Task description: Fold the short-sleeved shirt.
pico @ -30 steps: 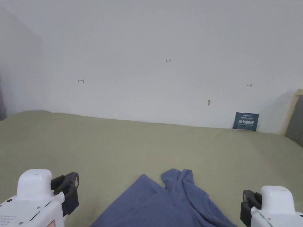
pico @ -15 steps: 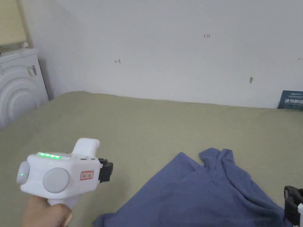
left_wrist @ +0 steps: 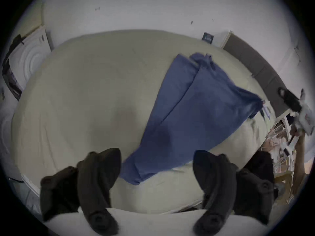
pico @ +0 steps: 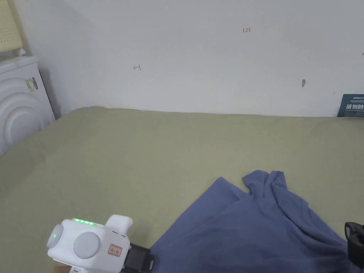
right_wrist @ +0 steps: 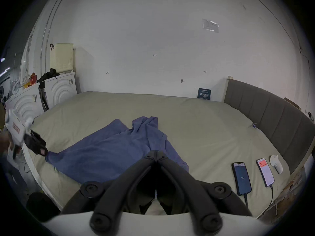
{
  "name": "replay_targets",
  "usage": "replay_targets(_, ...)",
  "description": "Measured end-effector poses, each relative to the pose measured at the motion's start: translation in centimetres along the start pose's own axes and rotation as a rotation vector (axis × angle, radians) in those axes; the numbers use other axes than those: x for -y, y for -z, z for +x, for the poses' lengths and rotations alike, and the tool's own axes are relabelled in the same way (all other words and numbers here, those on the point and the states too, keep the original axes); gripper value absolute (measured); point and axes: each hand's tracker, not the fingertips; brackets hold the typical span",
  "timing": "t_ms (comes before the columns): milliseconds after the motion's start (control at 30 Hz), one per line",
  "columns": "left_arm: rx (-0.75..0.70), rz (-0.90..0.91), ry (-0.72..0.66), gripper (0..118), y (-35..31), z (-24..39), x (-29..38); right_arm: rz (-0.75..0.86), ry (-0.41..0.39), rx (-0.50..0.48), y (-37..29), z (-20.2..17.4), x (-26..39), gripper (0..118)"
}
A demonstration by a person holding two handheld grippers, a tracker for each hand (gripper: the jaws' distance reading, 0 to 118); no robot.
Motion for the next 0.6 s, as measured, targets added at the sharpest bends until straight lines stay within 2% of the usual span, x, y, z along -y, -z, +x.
replay_targets(67, -0.044, -0.036, 0.001, 52, 1.9, -0.2, 1.0, -0.01, -0.014, -0.006, 0.6, -0.1, 0.0, 0)
replay_targets(100, -0.05, -0.035, 0.009, 47, 2.6, -0.2, 1.5, -0.014, -0.025, -0.012, 0.9, -0.1, -0.1, 0)
replay_targets(133, -0.049, -0.036, 0.012, 47, 3.1, -0.4, 1.9, -0.018, -0.037, -0.02, 1.2, -0.2, -0.1, 0)
replay_targets(167, -0.04, -0.014, 0.004, 36, 3.3, -0.5, 2.2, -0.022, -0.045, -0.029, 1.5, -0.2, -0.3, 0)
replay_targets(200, -0.025, 0.036, -0.011, 31, 2.9, -0.3, 2.5, -0.026, -0.055, -0.035, 1.9, -0.2, -0.5, 0)
replay_targets(233, 0.007, 0.077, -0.042, 19, 2.5, -0.4, 2.7, -0.031, -0.072, -0.034, 2.3, -0.2, -0.7, 0)
replay_targets(267, 0.033, 0.107, -0.071, 11, 2.1, -0.4, 2.8, -0.034, -0.086, -0.037, 2.7, -0.2, -1.0, 0)
replay_targets(467, 0.022, 0.12, -0.043, 8, 1.4, -0.5, 3.4, -0.058, -0.121, -0.075, 8.5, 0.5, -5.2, 0)
replay_targets(600, 0.031, 0.123, -0.052, 8, 0.8, 0.3, 3.5, -0.177, -0.117, -0.133, 15.8, 1.7, -9.2, 0)
